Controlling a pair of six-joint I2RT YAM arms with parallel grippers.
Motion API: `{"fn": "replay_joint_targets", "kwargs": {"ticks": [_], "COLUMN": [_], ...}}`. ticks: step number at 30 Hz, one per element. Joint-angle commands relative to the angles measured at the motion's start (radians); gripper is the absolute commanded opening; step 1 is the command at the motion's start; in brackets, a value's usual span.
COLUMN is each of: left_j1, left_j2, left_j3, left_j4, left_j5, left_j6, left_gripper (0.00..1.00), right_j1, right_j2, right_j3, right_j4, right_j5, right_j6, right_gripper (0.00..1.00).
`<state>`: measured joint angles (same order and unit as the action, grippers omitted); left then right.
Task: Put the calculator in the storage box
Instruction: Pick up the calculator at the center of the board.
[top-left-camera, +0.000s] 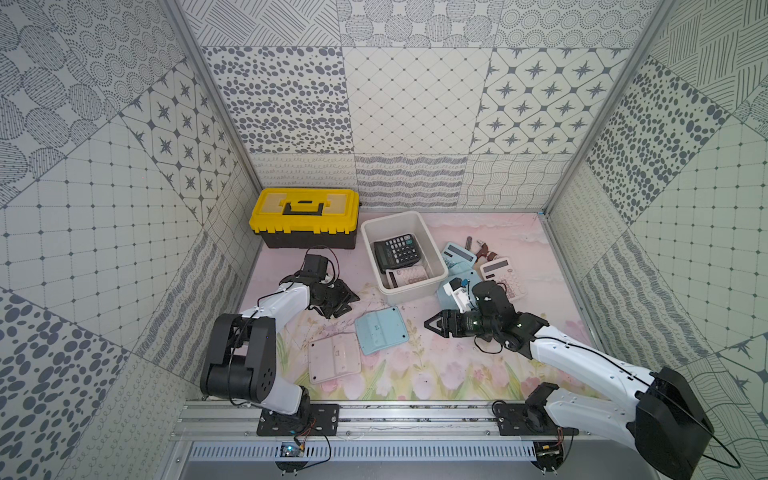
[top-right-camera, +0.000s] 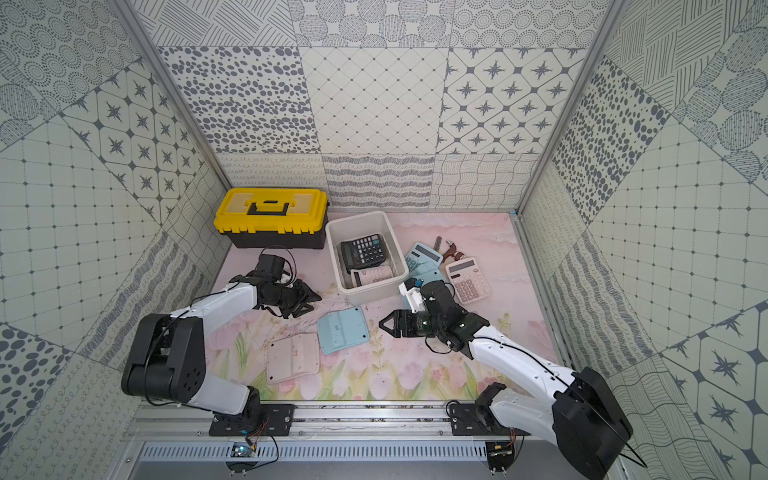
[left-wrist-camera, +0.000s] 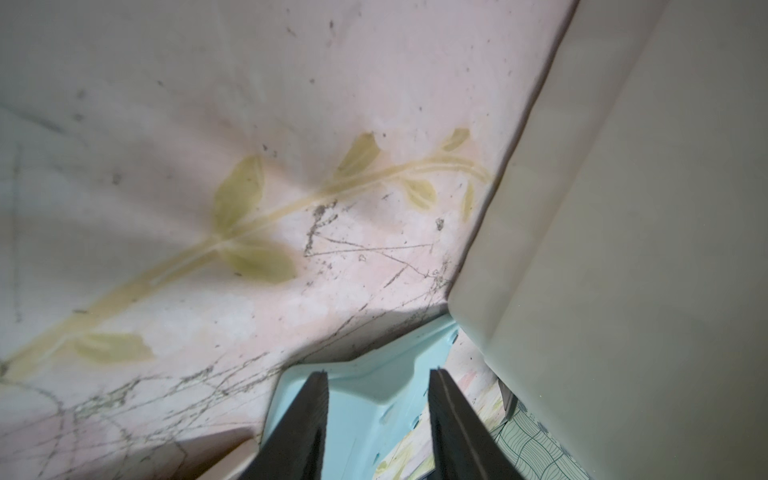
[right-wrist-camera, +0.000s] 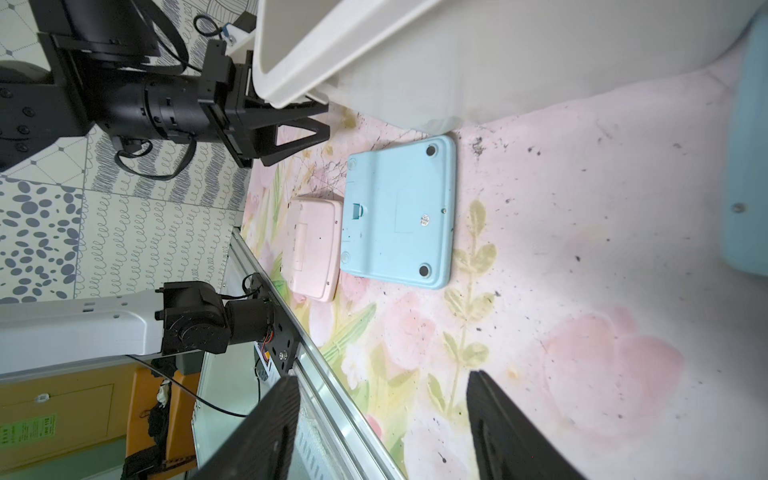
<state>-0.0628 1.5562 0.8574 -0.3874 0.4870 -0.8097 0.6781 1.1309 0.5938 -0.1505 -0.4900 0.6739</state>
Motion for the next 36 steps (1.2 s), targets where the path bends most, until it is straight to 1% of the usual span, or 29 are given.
{"fn": "replay_joint_targets", "kwargs": {"ticks": [1, 8, 13, 18, 23, 27, 32, 36], "left_j1": [-0.007, -0.095, -0.146, -0.171, -0.178, -0.186, -0.202, -0.208], "left_j2": [0.073, 0.122, 0.09, 0.042, 0.008, -0.028, -0.084, -0.115], "left_j3": [0.024, 0.016, -0.048, -0.111, -0.138, -0.148, -0.176, -0.207], "left_j4": [0.088, 0.102, 0.121, 0.133, 0.141, 0.144, 0.137, 0.139], "left_j5": [0.05, 0.044, 0.033, 0.029, 0.028, 0.027, 0.013, -0.001], "left_j6": [0.009, 0.008, -0.006, -0.021, -0.028, -0.04, -0.052, -0.057], "left_gripper": [0.43, 0.39, 0.36, 0.36, 0.36, 0.38, 0.4, 0.4], "right_j1": [0.026, 0.062, 0.105, 0.146, 0.192, 0.235, 0.266, 0.283], "right_j2": [0.041, 0.113, 0.131, 0.17, 0.214, 0.232, 0.263, 0.276], "right_j3": [-0.023, -0.047, -0.075, -0.101, -0.118, -0.123, -0.171, -0.186], "right_j4": [0.13, 0.2, 0.223, 0.259, 0.311, 0.318, 0.418, 0.458], "right_j5": [0.029, 0.041, 0.07, 0.08, 0.088, 0.129, 0.155, 0.179], "right_j6": [0.039, 0.085, 0.121, 0.165, 0.223, 0.277, 0.373, 0.41], "right_gripper": [0.69, 0.69, 0.7, 0.7, 0.7, 0.7, 0.7, 0.71]}}
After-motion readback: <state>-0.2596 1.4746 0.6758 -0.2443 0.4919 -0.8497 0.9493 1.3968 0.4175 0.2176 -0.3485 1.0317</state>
